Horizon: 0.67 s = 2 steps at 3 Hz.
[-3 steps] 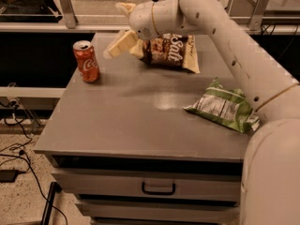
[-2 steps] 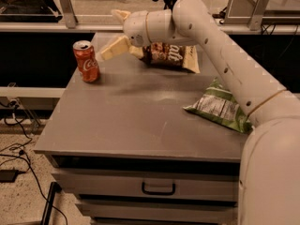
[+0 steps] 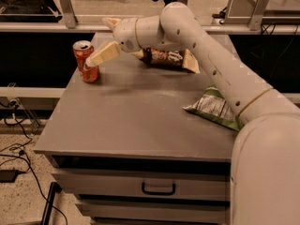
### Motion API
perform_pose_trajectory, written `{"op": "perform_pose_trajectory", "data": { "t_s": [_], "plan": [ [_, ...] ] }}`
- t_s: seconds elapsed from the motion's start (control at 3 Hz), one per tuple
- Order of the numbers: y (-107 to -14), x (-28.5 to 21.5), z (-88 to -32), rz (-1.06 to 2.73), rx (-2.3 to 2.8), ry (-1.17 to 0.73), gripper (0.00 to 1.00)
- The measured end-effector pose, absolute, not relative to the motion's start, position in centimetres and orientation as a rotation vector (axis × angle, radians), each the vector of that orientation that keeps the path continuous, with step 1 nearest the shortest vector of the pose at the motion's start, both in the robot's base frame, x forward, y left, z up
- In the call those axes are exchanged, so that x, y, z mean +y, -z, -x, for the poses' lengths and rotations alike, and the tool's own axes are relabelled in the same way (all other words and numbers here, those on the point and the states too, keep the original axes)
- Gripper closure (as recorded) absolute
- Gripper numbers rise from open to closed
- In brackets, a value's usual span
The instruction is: Knock coke can over
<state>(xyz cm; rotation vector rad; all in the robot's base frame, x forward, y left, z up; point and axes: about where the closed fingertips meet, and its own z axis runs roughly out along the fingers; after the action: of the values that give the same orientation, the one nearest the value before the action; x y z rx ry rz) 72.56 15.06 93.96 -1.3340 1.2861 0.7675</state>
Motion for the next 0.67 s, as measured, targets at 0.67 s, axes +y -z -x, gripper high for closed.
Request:
{"op": "perform_pose_trajectory", "data": {
  "t_s": [0.67],
  "plan": [
    [-91.7,15.9,-71.4,1.292,1.304,-0.847,0.0]
  ]
}}
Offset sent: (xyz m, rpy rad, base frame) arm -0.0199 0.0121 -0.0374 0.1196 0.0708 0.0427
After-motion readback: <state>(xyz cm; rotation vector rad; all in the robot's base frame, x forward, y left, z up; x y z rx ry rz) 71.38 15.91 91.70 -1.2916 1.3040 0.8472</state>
